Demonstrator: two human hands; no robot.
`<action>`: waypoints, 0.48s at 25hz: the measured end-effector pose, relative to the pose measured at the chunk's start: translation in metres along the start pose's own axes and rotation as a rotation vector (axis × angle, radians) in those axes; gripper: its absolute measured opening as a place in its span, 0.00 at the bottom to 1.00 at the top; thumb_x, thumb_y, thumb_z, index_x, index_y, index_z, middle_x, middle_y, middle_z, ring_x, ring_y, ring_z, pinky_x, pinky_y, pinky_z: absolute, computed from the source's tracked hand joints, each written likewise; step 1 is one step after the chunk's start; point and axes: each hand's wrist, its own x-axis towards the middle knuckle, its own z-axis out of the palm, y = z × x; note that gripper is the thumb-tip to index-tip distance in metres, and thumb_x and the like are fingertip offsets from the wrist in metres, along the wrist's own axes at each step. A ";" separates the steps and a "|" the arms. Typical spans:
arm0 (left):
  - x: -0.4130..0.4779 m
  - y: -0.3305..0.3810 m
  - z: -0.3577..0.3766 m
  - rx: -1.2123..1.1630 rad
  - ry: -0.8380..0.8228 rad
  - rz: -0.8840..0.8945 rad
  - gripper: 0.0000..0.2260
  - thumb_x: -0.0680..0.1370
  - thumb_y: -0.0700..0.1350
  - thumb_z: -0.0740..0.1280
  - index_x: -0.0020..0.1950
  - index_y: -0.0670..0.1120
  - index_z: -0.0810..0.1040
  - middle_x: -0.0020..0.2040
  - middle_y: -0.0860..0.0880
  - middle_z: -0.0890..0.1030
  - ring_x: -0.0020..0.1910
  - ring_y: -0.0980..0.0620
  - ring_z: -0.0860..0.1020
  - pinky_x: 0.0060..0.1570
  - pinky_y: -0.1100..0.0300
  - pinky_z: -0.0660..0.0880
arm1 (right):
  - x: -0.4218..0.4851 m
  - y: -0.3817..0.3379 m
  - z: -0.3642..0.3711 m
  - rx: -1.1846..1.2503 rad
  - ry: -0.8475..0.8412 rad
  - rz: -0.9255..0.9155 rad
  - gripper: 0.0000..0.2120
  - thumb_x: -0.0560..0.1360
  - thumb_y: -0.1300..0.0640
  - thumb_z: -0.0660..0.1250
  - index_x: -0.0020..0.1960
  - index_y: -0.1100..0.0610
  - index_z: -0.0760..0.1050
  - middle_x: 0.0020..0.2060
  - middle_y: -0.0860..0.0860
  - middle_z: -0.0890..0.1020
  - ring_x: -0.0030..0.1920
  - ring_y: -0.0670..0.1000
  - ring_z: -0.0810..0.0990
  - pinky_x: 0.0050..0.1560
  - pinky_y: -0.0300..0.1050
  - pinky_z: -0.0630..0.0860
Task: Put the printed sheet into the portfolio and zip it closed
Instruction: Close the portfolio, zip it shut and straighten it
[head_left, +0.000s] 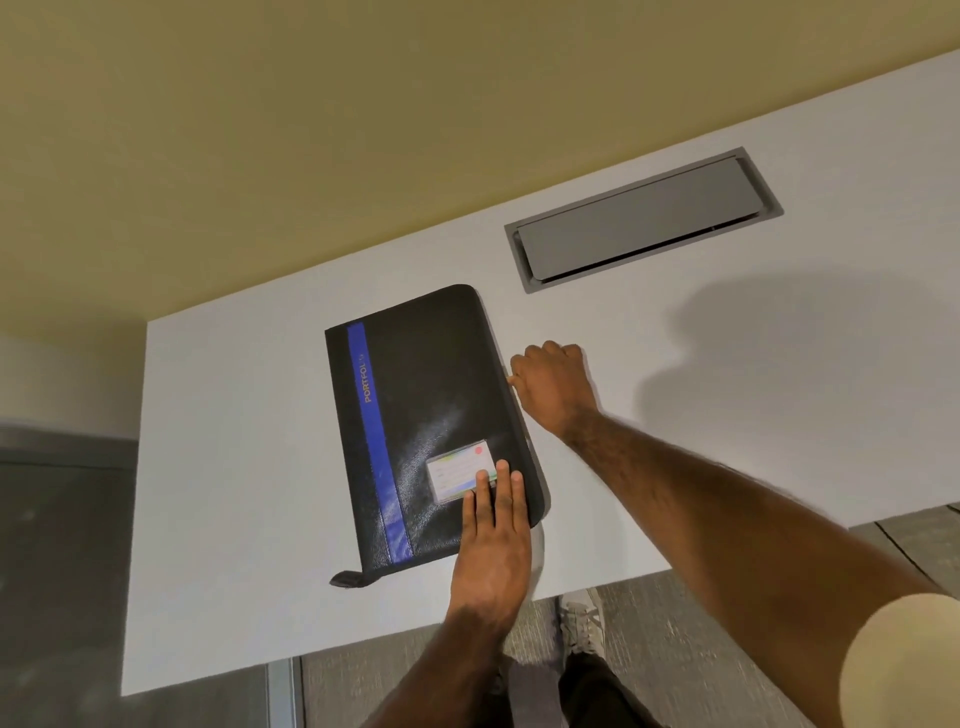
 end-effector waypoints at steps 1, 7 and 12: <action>-0.001 0.000 -0.001 0.007 0.004 0.008 0.35 0.82 0.35 0.53 0.76 0.38 0.27 0.76 0.37 0.27 0.76 0.33 0.31 0.73 0.41 0.33 | 0.009 0.000 -0.001 -0.006 0.002 0.006 0.15 0.78 0.45 0.66 0.62 0.50 0.75 0.58 0.51 0.81 0.59 0.56 0.78 0.63 0.54 0.71; 0.000 0.001 -0.003 -0.004 -0.028 0.038 0.34 0.81 0.33 0.51 0.76 0.39 0.27 0.76 0.38 0.27 0.75 0.34 0.29 0.73 0.42 0.31 | 0.047 -0.001 -0.004 -0.014 -0.010 0.032 0.16 0.79 0.45 0.64 0.63 0.51 0.75 0.61 0.53 0.80 0.61 0.57 0.78 0.65 0.55 0.71; 0.004 0.000 -0.011 0.043 -0.085 0.087 0.35 0.81 0.31 0.52 0.77 0.39 0.29 0.77 0.38 0.28 0.76 0.35 0.31 0.73 0.42 0.34 | 0.044 -0.006 -0.007 0.484 0.008 0.257 0.16 0.80 0.49 0.65 0.64 0.54 0.76 0.63 0.53 0.80 0.63 0.56 0.79 0.66 0.51 0.74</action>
